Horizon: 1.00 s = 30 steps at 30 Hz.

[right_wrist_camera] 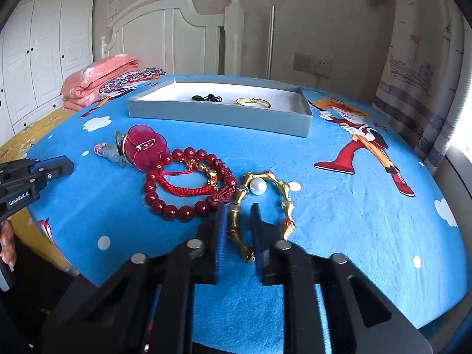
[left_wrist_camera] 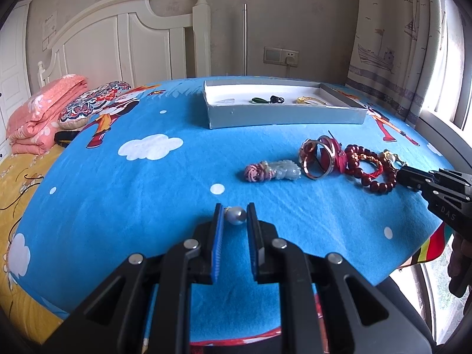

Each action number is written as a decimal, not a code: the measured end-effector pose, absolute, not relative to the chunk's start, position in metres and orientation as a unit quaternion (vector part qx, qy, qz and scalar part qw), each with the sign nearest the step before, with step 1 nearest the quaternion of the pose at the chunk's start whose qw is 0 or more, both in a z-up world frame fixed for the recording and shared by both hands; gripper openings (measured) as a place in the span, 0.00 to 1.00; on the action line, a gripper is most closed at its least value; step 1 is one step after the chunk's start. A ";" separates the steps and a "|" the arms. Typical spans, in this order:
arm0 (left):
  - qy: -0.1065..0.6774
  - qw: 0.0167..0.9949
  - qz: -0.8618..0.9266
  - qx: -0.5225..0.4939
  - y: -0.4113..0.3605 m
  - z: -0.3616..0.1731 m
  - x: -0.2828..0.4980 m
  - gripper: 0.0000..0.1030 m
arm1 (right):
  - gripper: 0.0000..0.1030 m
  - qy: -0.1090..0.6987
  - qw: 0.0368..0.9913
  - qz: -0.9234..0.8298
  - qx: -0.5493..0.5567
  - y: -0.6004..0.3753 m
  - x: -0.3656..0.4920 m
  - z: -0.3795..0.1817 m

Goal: Organize jewelry
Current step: 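Grasp the gold bamboo-link bracelet with the right gripper while the left gripper holds the pearl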

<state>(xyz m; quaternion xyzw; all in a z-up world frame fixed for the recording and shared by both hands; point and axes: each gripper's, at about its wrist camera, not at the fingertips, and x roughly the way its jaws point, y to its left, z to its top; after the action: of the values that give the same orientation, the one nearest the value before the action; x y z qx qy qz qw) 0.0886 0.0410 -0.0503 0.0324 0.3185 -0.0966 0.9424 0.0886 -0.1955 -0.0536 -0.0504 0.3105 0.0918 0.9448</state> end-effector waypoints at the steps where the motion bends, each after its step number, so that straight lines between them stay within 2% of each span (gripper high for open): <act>1: 0.319 0.942 -0.097 0.032 0.041 -0.051 0.088 0.15 | 0.10 0.310 0.945 0.092 -0.050 -0.196 0.088 -0.054; 17: 0.312 0.944 -0.101 0.027 0.039 -0.045 0.089 0.15 | 0.10 0.243 0.968 0.067 -0.006 -0.234 0.085 -0.010; 30: 0.297 0.948 -0.111 0.032 0.029 -0.029 0.096 0.15 | 0.10 0.233 0.971 0.053 0.011 -0.246 0.092 0.005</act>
<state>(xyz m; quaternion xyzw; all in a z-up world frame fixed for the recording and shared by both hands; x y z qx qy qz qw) 0.0956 0.0286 -0.0287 0.0319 0.2970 -0.1112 0.9479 0.0925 -0.2464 0.0054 0.0109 0.2335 0.0529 0.9709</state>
